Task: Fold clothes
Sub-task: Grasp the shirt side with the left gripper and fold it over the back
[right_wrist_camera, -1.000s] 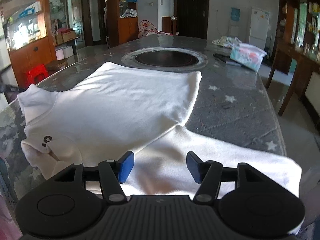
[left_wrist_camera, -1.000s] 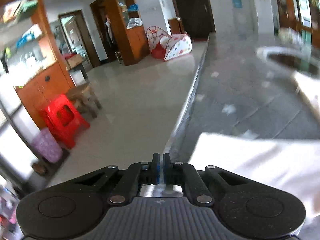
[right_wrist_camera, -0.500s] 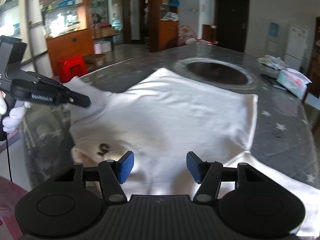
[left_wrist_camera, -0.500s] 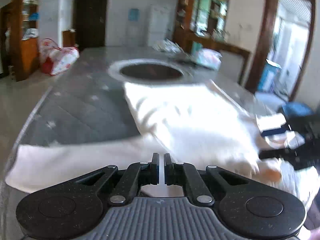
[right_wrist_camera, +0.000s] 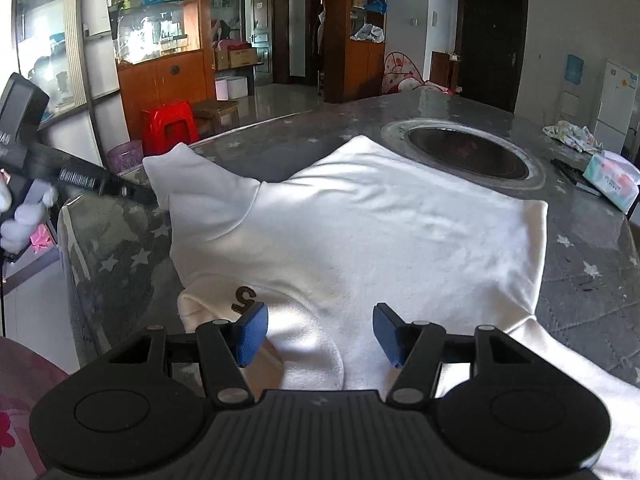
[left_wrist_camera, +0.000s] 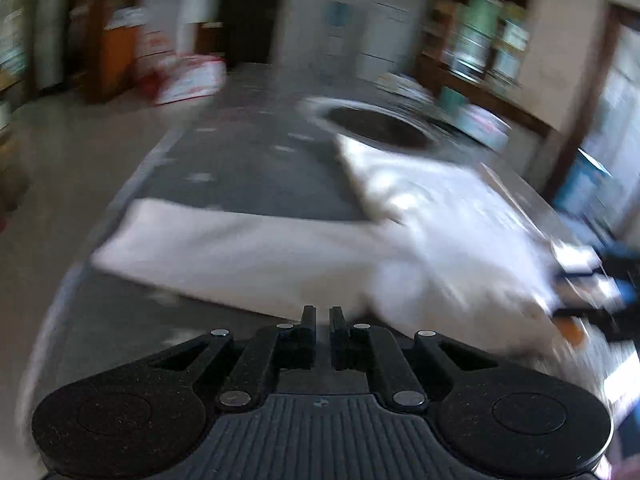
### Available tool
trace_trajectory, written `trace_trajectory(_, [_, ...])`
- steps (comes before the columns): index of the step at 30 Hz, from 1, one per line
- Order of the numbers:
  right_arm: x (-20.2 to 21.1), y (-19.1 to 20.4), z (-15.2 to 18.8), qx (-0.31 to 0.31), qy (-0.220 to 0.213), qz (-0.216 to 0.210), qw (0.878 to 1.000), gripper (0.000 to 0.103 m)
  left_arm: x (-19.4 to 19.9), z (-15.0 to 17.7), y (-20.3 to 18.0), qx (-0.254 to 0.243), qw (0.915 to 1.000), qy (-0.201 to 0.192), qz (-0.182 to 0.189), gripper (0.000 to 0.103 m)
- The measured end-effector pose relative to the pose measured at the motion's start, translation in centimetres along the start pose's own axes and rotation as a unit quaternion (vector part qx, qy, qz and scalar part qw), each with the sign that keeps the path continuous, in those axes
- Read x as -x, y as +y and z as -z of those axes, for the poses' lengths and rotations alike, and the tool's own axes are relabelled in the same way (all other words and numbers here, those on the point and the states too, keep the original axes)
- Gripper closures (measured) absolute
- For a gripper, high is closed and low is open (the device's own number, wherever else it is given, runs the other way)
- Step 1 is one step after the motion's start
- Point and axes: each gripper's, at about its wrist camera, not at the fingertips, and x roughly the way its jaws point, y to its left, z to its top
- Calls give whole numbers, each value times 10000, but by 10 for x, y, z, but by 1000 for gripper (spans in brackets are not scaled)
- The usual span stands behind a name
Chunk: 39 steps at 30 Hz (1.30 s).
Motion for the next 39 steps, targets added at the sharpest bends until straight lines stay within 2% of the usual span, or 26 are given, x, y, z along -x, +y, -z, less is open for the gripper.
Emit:
trace_trajectory(1, [-2, 0, 0, 0, 18, -10, 10000, 44, 0, -4, 8, 267, 9992, -37, -288, 85])
trace_trajectory(3, [-3, 1, 1, 6, 36, -22, 10000, 44, -1, -11, 24, 745, 9937, -148, -825, 72])
trace_trajectory(6, [-2, 1, 1, -27, -6, -24, 10000, 44, -6, -21, 42, 1262, 9822, -235, -1372, 56])
trace_trajectory(8, [-1, 1, 1, -43, -35, -20, 10000, 44, -11, -26, 50, 1400, 9772, -269, -1573, 56])
trace_trajectory(10, [1, 2, 0, -45, -55, -13, 10000, 44, -18, -30, 53, 1419, 9761, -274, -1621, 56])
trace_trajectory(13, [3, 2, 0, -57, -94, -5, 9999, 44, -28, -33, 53, 1399, 9748, -317, -1707, 61])
trace_trajectory(14, [4, 2, 0, -69, -105, 6, 9999, 44, -29, -33, 54, 1390, 9749, -345, -1704, 81])
trace_trajectory(15, [5, 2, 1, -84, -118, 27, 9999, 44, -30, -33, 55, 1381, 9750, -373, -1702, 91])
trace_trajectory(16, [7, 1, 1, -101, -132, 49, 9998, 44, -30, -34, 56, 1424, 9750, -411, -1653, 93])
trace_trajectory(17, [9, 0, 1, -132, -152, 71, 9998, 44, -28, -34, 58, 1487, 9749, -477, -1586, 97])
trace_trajectory(21, [16, -5, 2, -293, -244, 160, 9991, 44, -4, -51, 46, 1387, 9779, -1031, -1179, 98])
trace_trajectory(24, [20, -9, 3, -407, -309, 231, 9984, 44, 13, -71, 18, 1060, 9829, -1370, -628, 98])
trace_trajectory(27, [24, -12, 4, -496, -376, 312, 9976, 44, 23, -86, -13, 796, 9847, -1548, 20, 98])
trace_trajectory(31, [31, -17, 5, -575, -458, 396, 9965, 44, 31, -94, -64, 412, 9809, -1555, 1089, 98])
trace_trajectory(33, [32, -19, 5, -624, -475, 434, 9960, 44, 31, -96, -89, 230, 9752, -1466, 1643, 98])
trace_trajectory(35, [33, -22, 6, -671, -489, 465, 9955, 44, 27, -94, -112, -13, 9655, -1385, 2204, 96])
trace_trajectory(37, [34, -23, 7, -725, -489, 470, 9951, 44, 21, -89, -135, -302, 9609, -1171, 2489, 91])
trace_trajectory(39, [35, -24, 8, -753, -502, 482, 9947, 44, 17, -84, -149, -567, 9603, -1077, 2509, 87])
